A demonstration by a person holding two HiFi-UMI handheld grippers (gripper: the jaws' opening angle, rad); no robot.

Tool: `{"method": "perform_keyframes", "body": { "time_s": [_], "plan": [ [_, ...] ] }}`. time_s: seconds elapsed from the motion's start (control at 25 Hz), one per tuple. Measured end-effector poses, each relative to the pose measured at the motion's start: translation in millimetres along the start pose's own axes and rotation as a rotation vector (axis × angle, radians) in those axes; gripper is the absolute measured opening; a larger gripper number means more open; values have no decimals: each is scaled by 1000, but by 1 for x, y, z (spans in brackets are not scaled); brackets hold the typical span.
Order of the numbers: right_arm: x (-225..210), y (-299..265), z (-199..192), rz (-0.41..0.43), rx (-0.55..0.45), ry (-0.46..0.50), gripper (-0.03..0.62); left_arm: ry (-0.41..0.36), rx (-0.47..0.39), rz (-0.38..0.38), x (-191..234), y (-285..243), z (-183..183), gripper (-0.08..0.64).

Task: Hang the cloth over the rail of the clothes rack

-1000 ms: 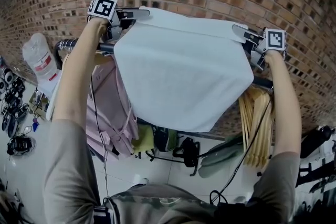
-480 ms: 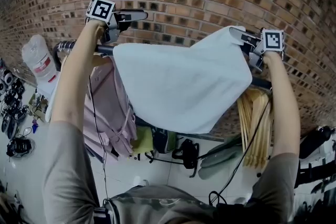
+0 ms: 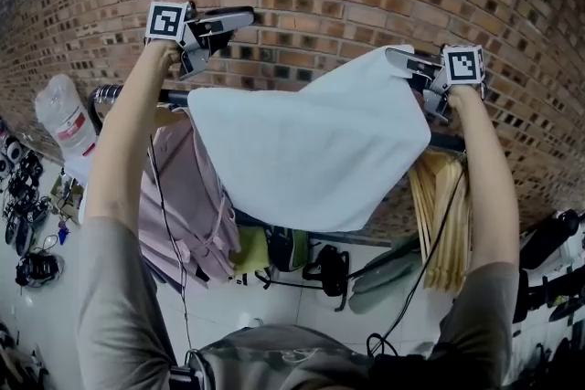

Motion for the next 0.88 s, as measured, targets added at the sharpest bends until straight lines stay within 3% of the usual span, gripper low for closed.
{"method": "perform_keyframes", "body": {
  "time_s": [0.2, 0.48, 0.72, 0.88],
  "plan": [
    [3, -2, 1, 7, -14, -8, 18, -164, -2, -99, -43, -11, 29, 285],
    [-3, 3, -2, -7, -17, -39, 18, -64, -14, -183, -95, -17, 29, 285],
    [-3, 1, 0, 0, -24, -30, 18, -150, 37, -143, -136, 7, -5, 285],
    [-6, 5, 0, -1, -32, -42, 18, -213, -29, -137, -171, 21, -28, 285]
  ]
}}
Point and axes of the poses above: the fingertips, and each gripper's own axes: y backward along the fingers, x to its left, z out of its top, the point moved 6 cm from there along y, backward along the fingers, and after that the axes turned 11 degrees about x, right-handed, at the moved point
